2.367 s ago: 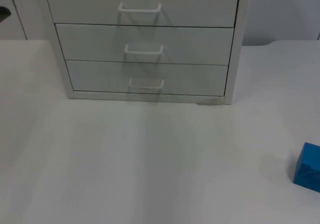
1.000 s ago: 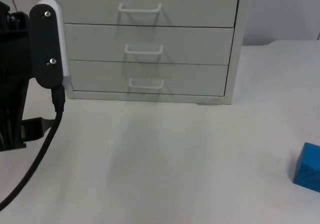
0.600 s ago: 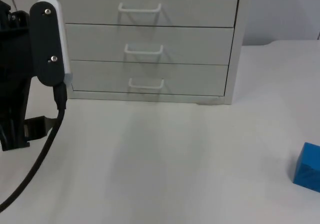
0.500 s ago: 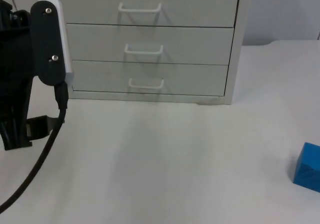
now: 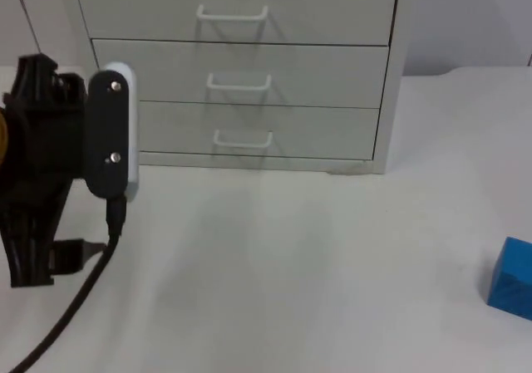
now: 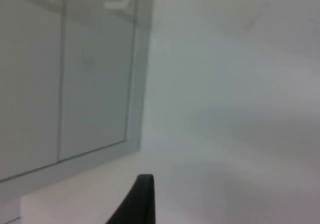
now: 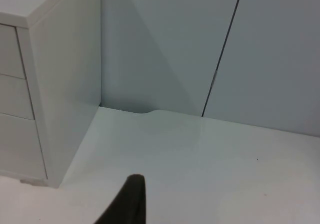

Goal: Open the drawer with the left hand, place the block into the drawer with the right hand, then close the drawer with the left hand.

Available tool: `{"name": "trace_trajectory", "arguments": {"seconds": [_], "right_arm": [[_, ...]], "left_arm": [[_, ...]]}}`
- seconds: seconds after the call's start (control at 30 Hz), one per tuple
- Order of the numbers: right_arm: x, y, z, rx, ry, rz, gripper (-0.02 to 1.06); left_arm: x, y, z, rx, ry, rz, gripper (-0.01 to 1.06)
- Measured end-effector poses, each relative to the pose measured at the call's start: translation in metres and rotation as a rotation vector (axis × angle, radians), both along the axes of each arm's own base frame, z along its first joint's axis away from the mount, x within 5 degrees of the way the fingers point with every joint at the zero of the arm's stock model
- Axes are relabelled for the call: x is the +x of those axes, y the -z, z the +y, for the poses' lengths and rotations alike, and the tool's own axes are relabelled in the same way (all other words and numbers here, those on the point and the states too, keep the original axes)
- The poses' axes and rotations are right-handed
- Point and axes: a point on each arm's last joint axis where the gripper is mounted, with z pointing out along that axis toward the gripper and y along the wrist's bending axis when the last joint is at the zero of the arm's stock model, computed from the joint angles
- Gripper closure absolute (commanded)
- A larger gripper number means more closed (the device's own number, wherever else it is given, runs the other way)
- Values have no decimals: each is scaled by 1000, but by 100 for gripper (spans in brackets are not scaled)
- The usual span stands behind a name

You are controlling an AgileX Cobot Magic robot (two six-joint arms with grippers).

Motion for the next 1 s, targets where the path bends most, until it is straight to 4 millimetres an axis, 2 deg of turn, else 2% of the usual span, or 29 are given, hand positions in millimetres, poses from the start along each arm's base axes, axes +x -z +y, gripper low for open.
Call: {"name": "trace_trajectory", "arguments": {"seconds": [0.33, 0.53, 1.0], "right_arm": [[0, 0, 0, 0, 0, 0, 0], [0, 0, -1, -16, 6, -1, 0], [0, 0, -1, -22, 8, -2, 0]], "left_arm": [[2, 19, -30, 50, 132, 51, 0], [29, 18, -52, 35, 150, 20, 0], [59, 32, -79, -80, 151, 44, 0]]}}
